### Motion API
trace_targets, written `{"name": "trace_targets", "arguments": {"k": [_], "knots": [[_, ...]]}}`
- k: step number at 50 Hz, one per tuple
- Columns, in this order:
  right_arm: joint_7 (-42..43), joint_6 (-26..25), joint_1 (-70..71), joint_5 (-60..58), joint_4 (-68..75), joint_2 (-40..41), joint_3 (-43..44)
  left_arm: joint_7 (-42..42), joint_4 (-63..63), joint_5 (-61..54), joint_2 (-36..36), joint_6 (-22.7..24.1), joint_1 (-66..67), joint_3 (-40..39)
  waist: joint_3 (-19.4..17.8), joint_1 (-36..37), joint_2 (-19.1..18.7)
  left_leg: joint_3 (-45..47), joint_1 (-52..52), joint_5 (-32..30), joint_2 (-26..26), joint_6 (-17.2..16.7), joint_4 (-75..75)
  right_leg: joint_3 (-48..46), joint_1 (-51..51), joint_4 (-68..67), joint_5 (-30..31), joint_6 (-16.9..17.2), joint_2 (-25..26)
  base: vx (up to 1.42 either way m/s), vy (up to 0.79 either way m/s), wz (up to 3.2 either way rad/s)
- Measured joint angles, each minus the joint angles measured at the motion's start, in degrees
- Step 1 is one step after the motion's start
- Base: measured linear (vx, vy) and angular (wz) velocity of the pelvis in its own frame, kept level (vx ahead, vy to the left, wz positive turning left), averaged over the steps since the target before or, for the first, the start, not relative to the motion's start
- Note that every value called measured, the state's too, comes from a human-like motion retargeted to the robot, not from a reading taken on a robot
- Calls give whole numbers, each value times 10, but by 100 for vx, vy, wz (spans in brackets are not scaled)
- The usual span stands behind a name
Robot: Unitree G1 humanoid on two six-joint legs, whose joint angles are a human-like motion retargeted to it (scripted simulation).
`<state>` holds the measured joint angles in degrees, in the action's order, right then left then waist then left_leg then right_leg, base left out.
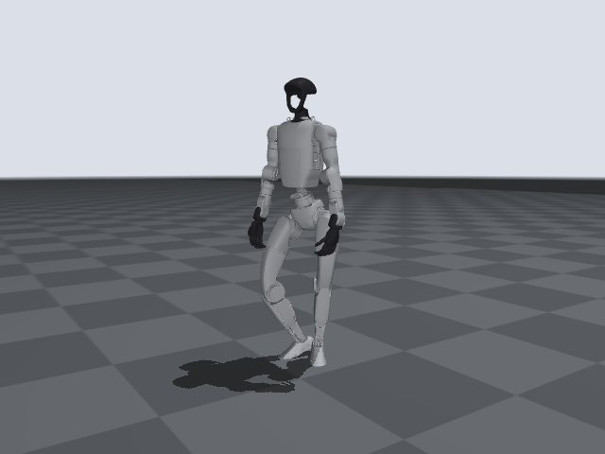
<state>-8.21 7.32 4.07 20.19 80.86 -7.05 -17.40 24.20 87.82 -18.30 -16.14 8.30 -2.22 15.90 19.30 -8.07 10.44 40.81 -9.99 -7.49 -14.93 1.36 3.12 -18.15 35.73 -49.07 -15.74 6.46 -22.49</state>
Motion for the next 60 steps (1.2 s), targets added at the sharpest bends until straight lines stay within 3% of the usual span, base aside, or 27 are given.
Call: {"name": "trace_targets", "arguments": {"k": [3,5,9,13,17,22,25,30,36,39,42,45,47,50,53,55,60], "knots": [[-3,-2,6,0,9,2,-1,9,2,-3,5,-4,-2,-3,5,13,6,-6,-9,36,-1,0,-1,-19,-1,0,-58,-12,-5,4,-7,70],[-11,-6,22,-4,17,3,7,18,4,-10,-3,-6,-17,-8,-3,32,-15,-22,-3,36,38,-16,-13,-62,-60,73,-31,-27,45,15,-8,66],[-14,-15,12,3,16,-2,5,18,-6,-15,0,-3,-6,-3,-10,31,6,-2,19,-74,31,-26,-9,-30,-53,35,80,-1,26,1,-4,149],[-13,-16,9,18,14,-8,-4,11,-15,-10,-5,-5,-2,14,-14,23,30,12,38,-94,5,-23,0,-4,-31,-11,93,1,0,-4,-1,141],[-2,-8,19,30,11,-12,-8,2,-17,-2,-14,-8,1,28,-14,14,44,23,61,-40,-15,-5,4,-6,-17,-26,24,-14,-16,-3,0,110],[13,4,33,21,-1,-12,-3,-3,-18,11,-18,-9,-9,37,-26,6,49,23,80,82,-23,4,1,-41,-26,-40,-87,-39,-32,-3,1,76],[17,7,36,12,-10,-10,2,-3,-21,22,-22,-7,-21,42,-41,-2,44,8,89,113,-16,-3,-5,-61,-43,-44,-99,-48,-30,3,1,52],[18,11,34,0,-20,-7,3,-9,-26,43,-18,-2,-16,48,-56,-4,44,-3,107,114,-10,-8,-5,-69,-51,-46,-95,-49,-30,6,-3,-3],[22,10,26,-24,-23,-5,8,-29,-40,45,-19,-1,-11,23,-53,6,56,-14,127,136,-4,12,-47,-46,-69,-23,-127,-54,-7,16,-6,-90],[26,7,21,-29,-23,-6,9,-46,-44,37,-20,-3,-12,6,-67,13,78,0,108,180,39,46,-232,-14,-93,-17,-146,-56,-7,19,-6,-129],[31,3,20,-30,-28,0,7,-67,-47,33,-28,-5,-18,-1,-96,21,83,-11,39,277,139,92,-515,13,-122,-34,-173,-59,16,13,-5,-141],[36,-2,25,-34,-31,10,1,-86,-45,35,-34,-8,-32,-4,-117,37,39,-72,-59,366,245,108,-684,25,-140,-40,-176,-69,96,15,1,-186],[34,-7,34,-36,-28,12,0,-94,-37,40,-29,-11,-49,-2,-107,68,-37,-135,-148,410,330,87,-722,30,-153,36,-129,-79,207,25,11,-253],[24,-13,31,-36,-19,16,-9,-99,-25,49,-20,-11,-59,7,-93,75,-54,-183,-201,417,294,59,-622,86,-149,47,-108,-68,223,32,19,-196],[14,-22,30,-36,-7,18,-14,-103,-24,70,-8,-11,-66,24,-72,48,-33,-241,-204,356,173,29,-425,163,-122,4,-125,-56,177,37,22,-122],[16,-27,28,-40,-3,16,-15,-108,-32,81,0,-10,-66,37,-66,30,-34,-288,-207,332,123,16,-372,212,-109,-37,-141,-56,163,35,24,-110],[43,-33,28,-66,-3,-11,-3,-122,-63,92,25,-13,-62,67,-49,-22,-44,-310,-162,312,22,36,-307,300,-89,-154,-171,-35,112,36,28,-65]]}}
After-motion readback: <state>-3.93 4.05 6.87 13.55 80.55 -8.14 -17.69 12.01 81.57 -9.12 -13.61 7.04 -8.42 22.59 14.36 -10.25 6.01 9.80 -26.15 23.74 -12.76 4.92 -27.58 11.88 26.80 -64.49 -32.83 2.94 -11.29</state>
